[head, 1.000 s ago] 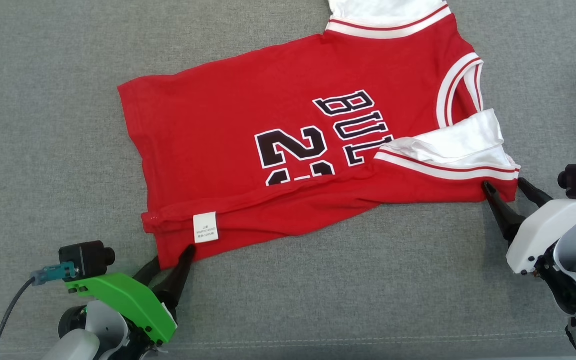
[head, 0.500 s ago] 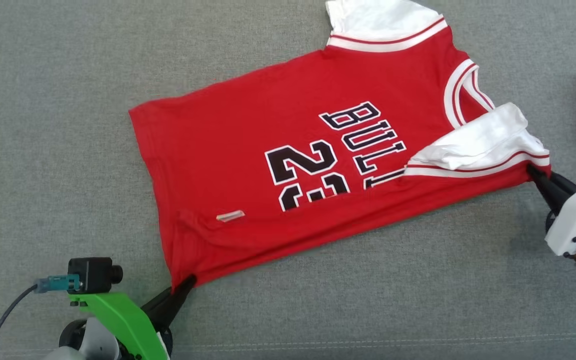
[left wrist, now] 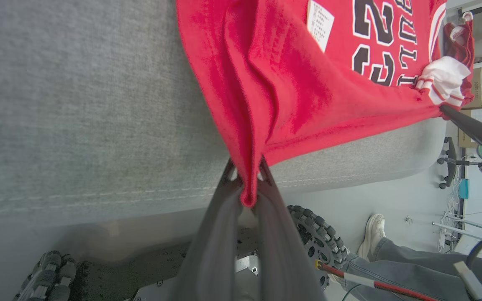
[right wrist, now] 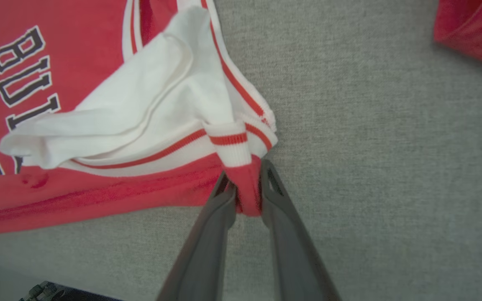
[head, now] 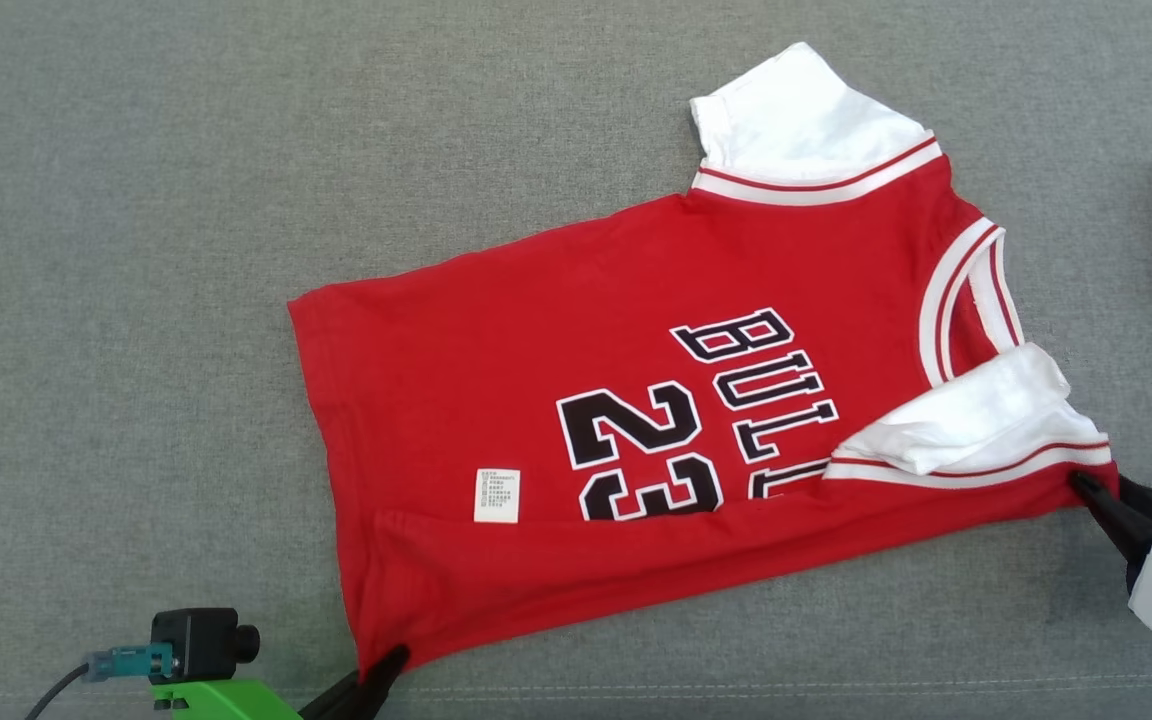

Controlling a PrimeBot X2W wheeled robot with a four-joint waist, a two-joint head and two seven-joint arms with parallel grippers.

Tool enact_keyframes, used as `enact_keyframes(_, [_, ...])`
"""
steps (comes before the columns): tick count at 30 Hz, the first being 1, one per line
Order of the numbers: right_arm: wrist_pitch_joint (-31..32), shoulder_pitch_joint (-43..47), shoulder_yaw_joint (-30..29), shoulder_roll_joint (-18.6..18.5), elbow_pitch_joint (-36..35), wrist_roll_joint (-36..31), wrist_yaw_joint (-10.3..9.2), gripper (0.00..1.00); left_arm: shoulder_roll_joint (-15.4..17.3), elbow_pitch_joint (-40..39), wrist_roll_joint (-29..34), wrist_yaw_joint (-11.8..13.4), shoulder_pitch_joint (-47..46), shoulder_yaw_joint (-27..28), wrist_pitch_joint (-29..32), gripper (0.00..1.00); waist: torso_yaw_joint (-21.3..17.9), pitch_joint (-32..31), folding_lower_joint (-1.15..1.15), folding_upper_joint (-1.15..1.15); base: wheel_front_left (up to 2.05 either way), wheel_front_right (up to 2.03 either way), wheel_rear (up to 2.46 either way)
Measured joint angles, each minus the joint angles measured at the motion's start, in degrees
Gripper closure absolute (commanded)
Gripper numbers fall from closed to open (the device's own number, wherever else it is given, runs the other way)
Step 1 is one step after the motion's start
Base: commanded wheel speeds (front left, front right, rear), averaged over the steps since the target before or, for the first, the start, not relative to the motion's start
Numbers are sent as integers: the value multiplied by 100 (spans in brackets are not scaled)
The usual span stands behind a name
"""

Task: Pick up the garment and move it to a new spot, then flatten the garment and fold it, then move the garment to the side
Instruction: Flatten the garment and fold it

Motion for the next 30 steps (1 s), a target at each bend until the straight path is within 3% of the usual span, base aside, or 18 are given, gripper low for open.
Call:
enact_keyframes(6, [-108, -187, -320, -171, -500, 26, -2, 0, 16, -27, 263, 138, -23, 56, -181, 0, 103, 97, 0, 0, 0, 0, 0])
enact_keyframes(10, [125, -897, -614, -387, -974, 152, -7, 0, 240, -307, 649, 399, -440, 325, -359, 0, 155, 272, 0, 0, 0, 0, 0])
enact_keyframes(13, [369, -1728, -543, -487, -972, -88, -8, 0, 164, -374, 880, 505, -1140, 432, -315, 0, 215, 463, 0, 0, 0, 0, 0])
enact_keyframes(16, [498, -2661, -142, -544, -734, -536, -7, 0, -21, -124, 1271, 597, -1941, 344, -130, 0, 293, 693, 0, 0, 0, 0, 0])
enact_keyframes(19, [553, -3546, 233, -307, -248, -659, -7, 0, -371, 263, 1477, 584, -2641, 141, 96, 0, 399, 944, 1, 0, 0, 0, 0])
enact_keyframes(24, [444, -4568, 779, -157, 743, -1038, -8, 0, -872, 901, 1653, 350, -3412, -131, 312, 0, 662, 1311, 2, 0, 0, 0, 0])
enact_keyframes(30, [159, -5196, 1214, -31, 1701, -1251, -5, 0, -1187, 1463, 1720, 102, -3898, -257, 336, 0, 1028, 1624, 1, 0, 0, 0, 0])
